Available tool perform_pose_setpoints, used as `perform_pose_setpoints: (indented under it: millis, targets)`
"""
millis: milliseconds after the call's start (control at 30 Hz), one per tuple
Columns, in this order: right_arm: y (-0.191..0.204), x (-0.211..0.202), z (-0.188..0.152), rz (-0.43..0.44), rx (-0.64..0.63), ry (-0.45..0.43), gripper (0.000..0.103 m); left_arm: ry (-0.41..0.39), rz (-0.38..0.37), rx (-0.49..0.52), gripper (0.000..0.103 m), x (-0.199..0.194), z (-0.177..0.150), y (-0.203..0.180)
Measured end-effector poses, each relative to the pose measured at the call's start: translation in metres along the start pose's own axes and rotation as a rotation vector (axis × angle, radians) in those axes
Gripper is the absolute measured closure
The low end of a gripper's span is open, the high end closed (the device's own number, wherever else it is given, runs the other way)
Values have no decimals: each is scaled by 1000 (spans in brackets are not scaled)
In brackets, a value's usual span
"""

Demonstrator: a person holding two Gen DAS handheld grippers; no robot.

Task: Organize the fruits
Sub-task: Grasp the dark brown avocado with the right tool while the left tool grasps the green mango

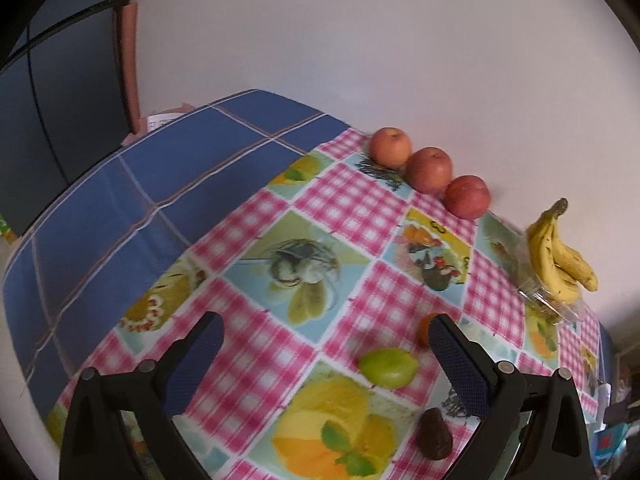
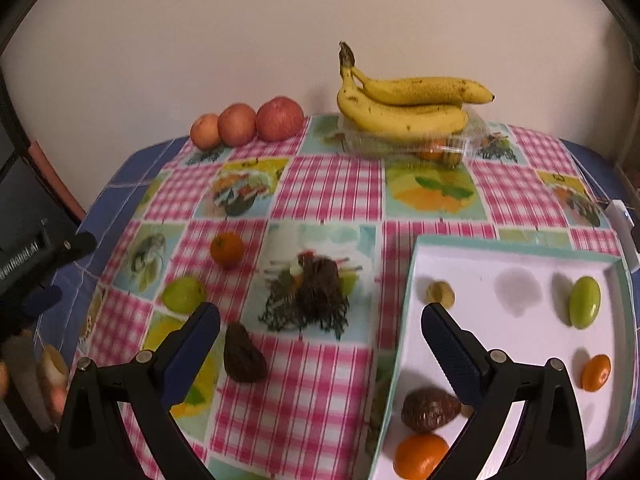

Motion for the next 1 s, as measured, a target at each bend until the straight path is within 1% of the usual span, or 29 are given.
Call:
perform_pose_setpoints:
  millis: [33,200,233,267,333,400,433,467,500,633,733,800,867,933,967,1000]
  targets:
    - [0,2,2,2,4,-1,2,6,-5,-4,0,5,-2,-1]
    - [-2,16,8,18,15,5,4,101,-59,-34,0,30,-15,-4]
    - [-3,18,8,20,17,7,7,116,-73,-38,0,33,-17,-6]
    - [-3,20,9,25,17,10,14,117,-79,-38,0,35,-18,-8]
    - [-2,24,8,25,14,14,17,114,-100,-36,0,36,-19,-12]
    - [-2,29,8,24,11,20,18,114,-103,-16,0,38,-21,-17]
    - [-1,32,7,25,10,24,20,106,-99,2,0,38,-22,-20]
    - [-1,34,7,27,7,27,26,104,-100,12,0,40,-22,-22]
    - [0,38,7,28,2,32,28,107,-106,20,0,41,-24,-24]
    - [3,50,3,25,-16,50,31,129,-116,41,0,52,-31,-31]
    - [3,61,-1,30,-18,71,36,178,-122,55,1,65,-42,-36]
    - [2,67,-3,34,-16,84,37,196,-112,66,1,72,-48,-38]
    - [2,71,-5,42,-9,91,39,213,-103,71,3,78,-53,-38]
    - [1,74,-7,47,-4,97,43,225,-97,72,13,82,-57,-38]
    - [0,76,-7,46,-1,99,46,230,-91,75,15,84,-58,-38]
    - [0,76,-7,46,2,101,47,234,-87,78,19,85,-60,-39]
Point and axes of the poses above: each gripper's, at about its wrist camera, not at the fingertips, and x roughly the way its jaws point, y to its left, z to its top, the point moved 4 cm from there along x, roughly the way its jaws point, and after that the axes turned 6 degrees about -x, right-handed, at the moved point
